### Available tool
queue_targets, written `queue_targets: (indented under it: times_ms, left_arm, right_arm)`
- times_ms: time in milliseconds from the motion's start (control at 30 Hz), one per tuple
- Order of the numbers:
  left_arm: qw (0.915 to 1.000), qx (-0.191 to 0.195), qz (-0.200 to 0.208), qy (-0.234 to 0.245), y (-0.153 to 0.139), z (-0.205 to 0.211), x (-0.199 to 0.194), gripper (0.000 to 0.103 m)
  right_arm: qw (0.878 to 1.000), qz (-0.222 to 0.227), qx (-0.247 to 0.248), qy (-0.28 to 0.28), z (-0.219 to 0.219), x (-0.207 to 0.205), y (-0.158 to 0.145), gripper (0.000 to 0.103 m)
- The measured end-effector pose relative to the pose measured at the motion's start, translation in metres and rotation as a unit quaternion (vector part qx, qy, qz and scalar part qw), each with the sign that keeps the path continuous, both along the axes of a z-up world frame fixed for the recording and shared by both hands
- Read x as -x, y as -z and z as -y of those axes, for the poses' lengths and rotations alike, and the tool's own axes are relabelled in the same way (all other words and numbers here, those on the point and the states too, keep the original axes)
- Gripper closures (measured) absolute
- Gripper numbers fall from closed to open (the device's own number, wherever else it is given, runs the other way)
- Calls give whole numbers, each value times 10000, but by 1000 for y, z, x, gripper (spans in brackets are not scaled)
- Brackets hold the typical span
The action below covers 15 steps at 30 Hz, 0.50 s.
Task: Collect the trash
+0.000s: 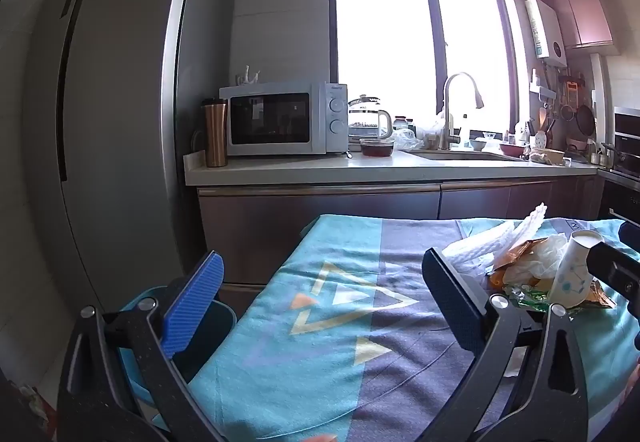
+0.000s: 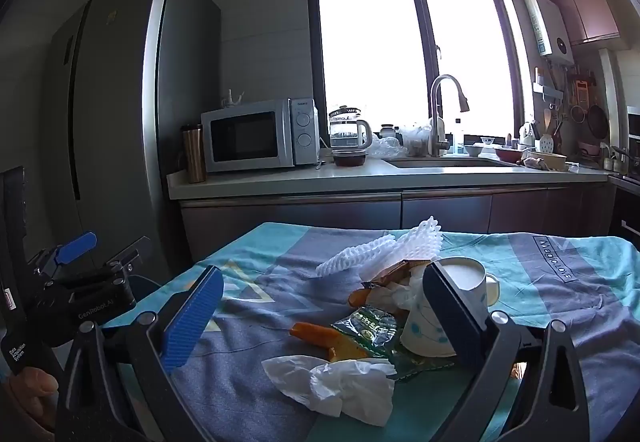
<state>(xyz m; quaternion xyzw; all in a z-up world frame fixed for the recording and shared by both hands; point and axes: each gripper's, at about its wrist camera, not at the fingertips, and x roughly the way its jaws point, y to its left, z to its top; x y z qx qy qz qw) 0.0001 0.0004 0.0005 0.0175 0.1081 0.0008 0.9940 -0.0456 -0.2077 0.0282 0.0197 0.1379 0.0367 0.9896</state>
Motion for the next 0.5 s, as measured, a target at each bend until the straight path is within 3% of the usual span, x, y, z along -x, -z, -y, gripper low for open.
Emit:
queue_targets:
  times_ms: [500]
  left_arm:
    - [9999, 97, 80, 31, -2, -3, 5, 5]
  right_arm:
    - [10000, 22, -31, 17, 1, 1, -1, 6]
